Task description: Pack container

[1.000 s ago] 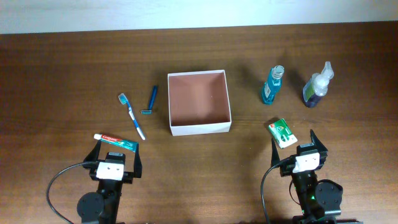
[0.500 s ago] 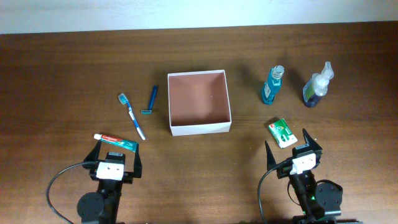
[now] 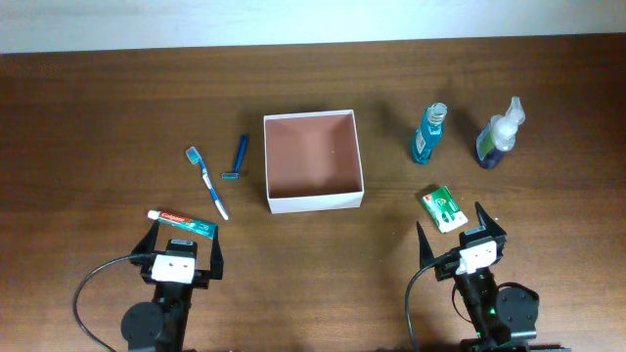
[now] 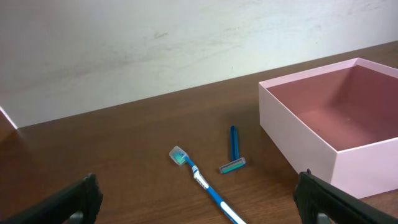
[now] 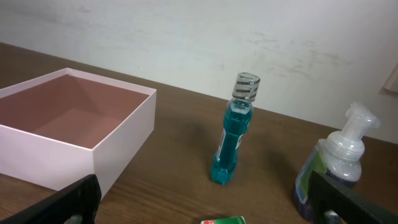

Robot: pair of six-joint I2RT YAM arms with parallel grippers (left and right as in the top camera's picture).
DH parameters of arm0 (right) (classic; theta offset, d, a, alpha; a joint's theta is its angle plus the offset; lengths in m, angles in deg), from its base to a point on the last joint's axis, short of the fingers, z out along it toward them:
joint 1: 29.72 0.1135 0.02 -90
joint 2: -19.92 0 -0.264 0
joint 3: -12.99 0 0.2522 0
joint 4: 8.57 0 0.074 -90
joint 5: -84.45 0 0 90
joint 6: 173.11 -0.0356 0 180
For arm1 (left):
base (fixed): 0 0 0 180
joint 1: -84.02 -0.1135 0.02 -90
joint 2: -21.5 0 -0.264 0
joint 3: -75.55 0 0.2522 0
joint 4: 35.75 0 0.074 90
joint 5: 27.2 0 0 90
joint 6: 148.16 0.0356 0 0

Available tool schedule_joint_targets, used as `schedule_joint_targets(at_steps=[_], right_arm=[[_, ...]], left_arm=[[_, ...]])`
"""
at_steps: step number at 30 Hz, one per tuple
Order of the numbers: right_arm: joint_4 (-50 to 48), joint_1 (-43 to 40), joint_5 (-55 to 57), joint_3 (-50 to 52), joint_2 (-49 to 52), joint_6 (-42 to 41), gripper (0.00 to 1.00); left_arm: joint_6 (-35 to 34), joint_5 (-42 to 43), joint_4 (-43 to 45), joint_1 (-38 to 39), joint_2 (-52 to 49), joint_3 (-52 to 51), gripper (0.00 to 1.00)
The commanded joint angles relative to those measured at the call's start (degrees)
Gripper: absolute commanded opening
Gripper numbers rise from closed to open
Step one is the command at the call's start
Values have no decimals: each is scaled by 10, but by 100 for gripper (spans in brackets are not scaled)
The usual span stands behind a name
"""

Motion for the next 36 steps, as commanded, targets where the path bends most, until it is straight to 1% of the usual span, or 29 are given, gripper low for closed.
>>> schedule_joint_targets(at_steps=[1,28,34,36], right_arm=[[2,5,-13,3,-4,-7,99],[-3,5,-13,3,-4,-7,99],[0,5,-48,3,-4,-7,99],[-21,5,-68,3,-4,-7,99]], left_arm=[[-7,-4,1,-2,4,-4,100],[-7,-4,1,-2,4,-4,100],[-7,-4,1,-2,4,-4,100],[-7,-4,1,-2,4,-4,100]])
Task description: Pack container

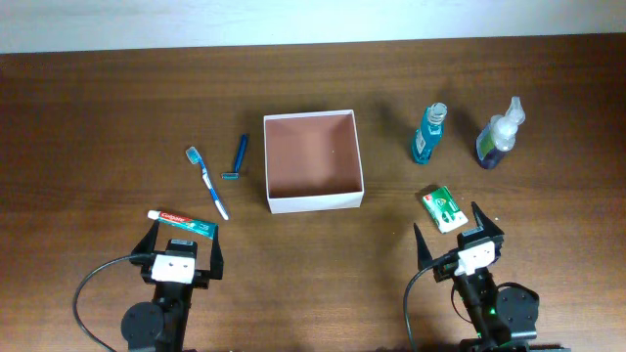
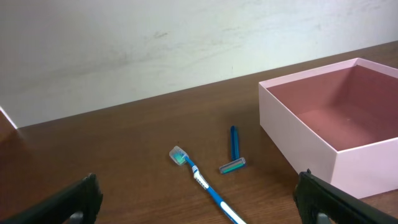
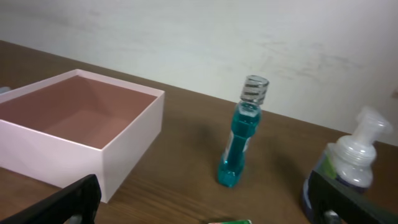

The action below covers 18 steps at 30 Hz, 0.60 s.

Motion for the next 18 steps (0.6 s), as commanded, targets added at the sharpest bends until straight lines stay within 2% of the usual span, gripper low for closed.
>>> schedule_joint_targets(at_steps=[1,4,7,10,14,18], right_arm=[[-36,5,-56,3,-4,-6,99],[-78,5,-62,-5,-4,-19,99],[-77,5,-21,-40,3,-54,99],[-64,5,9,-105,33,-54,99],[29,5,73,-259,136,-54,99],[192,5,104,-468,303,-53,99]], left_arm=[[-7,-4,1,-2,4,-4,100],[-7,-4,1,-2,4,-4,100],[-7,-4,1,-2,4,-4,100],[-7,-4,1,-2,4,-4,100],[-7,-4,1,-2,4,-4,100],[-7,-4,1,-2,4,-4,100]])
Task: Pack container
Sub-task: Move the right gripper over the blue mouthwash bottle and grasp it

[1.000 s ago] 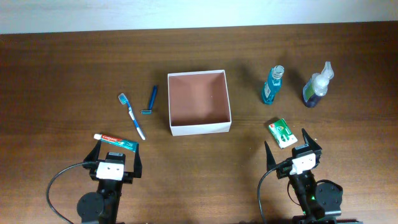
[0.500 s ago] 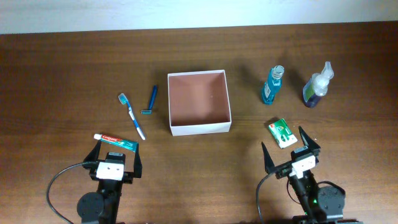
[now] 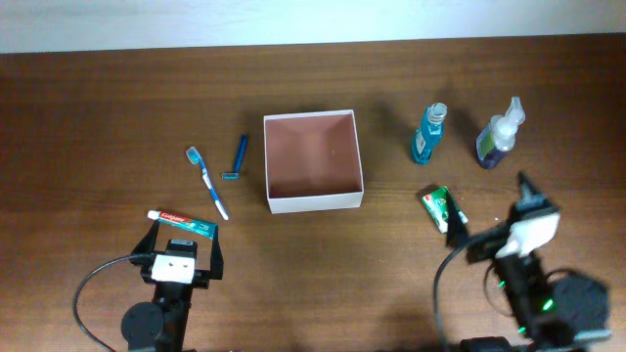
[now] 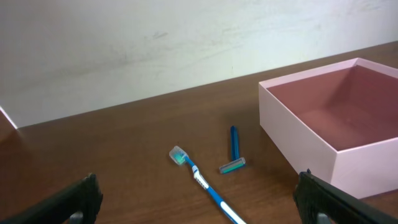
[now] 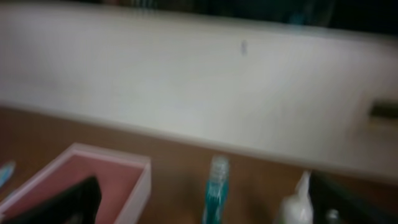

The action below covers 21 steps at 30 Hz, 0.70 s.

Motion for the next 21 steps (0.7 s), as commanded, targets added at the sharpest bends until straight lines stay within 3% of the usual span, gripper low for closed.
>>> schedule_joint_targets(at_steps=[1,5,9,16,21], right_arm=[[94,5,47,-162,136,-9,99],[232,5,47,-348,301,-9,99],[282,5,40,-459,425,-9,99],[311,5,-44,-485,570,-9,99],[291,5,-44,-485,650,-48,99]], left_arm=[[-6,-4,2,-2,4,-3,100],[-6,-4,2,-2,4,-3,100],[-6,-4,2,-2,4,-3,100],[-6,-4,2,-2,4,-3,100],[-6,-4,2,-2,4,-3,100]])
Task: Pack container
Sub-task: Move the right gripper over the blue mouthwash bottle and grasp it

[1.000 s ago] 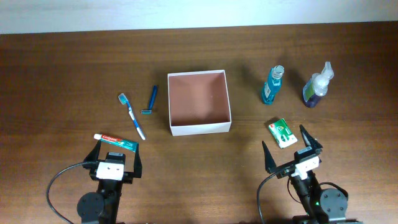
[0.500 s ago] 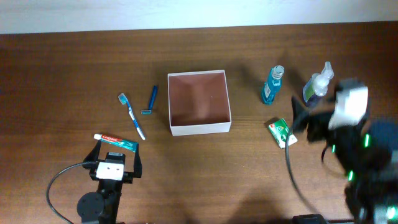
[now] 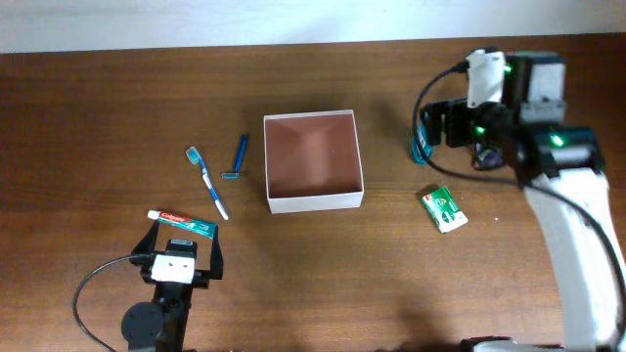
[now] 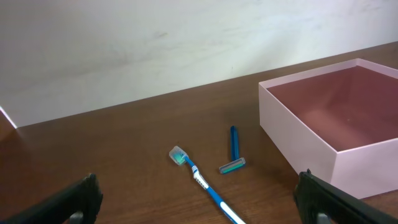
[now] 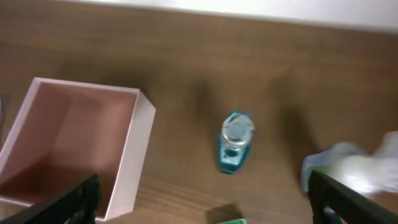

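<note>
The pink open box point(image 3: 313, 198) stands mid-table, seen too in the left wrist view point(image 4: 298, 140) and the right wrist view point(image 5: 127, 162). A toothbrush point(image 3: 207, 181), a blue razor point(image 3: 238, 156) and a toothpaste tube point(image 3: 180, 221) lie left of it. My left gripper point(image 3: 183, 256) rests open at the front, just behind the toothpaste. My right gripper point(image 3: 455, 132) hangs open, high above the blue mouthwash bottle point(image 5: 235, 142) and the blurred pump bottle point(image 5: 354, 165). A green soap packet point(image 3: 444, 209) lies in front of them.
Brown wooden table point(image 3: 98, 98) with a white wall along its far edge. My raised right arm point(image 3: 577, 225) crosses the right side of the table and hides most of the pump bottle from overhead.
My right arm has gone from low at the front right to high over the two bottles, its camera now looking down. The left arm and all objects are unmoved.
Both grippers first rested open at the table's front edge with every item lying outside the box. The right arm then shifted a little, lifted off to the right, and now hangs open above the bottles. The left arm has stayed still.
</note>
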Robot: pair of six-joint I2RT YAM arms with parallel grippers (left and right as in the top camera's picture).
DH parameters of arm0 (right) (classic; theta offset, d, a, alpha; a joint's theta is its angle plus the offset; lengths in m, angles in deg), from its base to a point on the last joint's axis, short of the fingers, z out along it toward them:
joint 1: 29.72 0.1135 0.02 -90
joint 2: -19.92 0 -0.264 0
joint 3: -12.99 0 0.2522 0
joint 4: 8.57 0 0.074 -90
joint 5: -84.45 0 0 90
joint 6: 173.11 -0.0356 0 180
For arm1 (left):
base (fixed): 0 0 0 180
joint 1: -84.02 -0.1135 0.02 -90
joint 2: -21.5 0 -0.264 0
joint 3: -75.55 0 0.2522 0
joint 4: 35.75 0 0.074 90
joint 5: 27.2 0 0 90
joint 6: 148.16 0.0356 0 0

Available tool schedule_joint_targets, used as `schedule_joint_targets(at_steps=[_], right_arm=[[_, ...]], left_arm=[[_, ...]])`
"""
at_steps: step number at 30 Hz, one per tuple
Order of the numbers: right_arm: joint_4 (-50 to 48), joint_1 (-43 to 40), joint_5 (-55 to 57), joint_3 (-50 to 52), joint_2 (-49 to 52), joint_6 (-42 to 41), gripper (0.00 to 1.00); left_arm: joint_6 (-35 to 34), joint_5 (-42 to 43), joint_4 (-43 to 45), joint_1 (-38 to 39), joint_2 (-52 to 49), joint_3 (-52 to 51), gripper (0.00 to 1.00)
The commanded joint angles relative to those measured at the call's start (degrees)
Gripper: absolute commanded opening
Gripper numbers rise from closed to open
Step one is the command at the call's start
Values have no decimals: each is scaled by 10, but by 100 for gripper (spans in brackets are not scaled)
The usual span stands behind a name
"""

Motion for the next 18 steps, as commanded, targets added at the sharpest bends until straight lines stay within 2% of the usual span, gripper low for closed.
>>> schedule_joint_targets(at_steps=[1,3,6,7,18], right_arm=[[-19,4,-21,-9,41,-23,99],[-32,4,-14,-9,59,-23,99],[-48,4,16,-10,73,-23,94],[-54,4,28,-9,76,-23,98],[-99,4,40,-9,79,-23,97]], left_arm=[[-5,-4,0,-2,4,-3,100],[-5,-4,0,-2,4,-3,100],[-5,-4,0,-2,4,-3,100],[-5,-4,0,-2,4,-3,100],[-5,-4,0,-2,4,-3,100]])
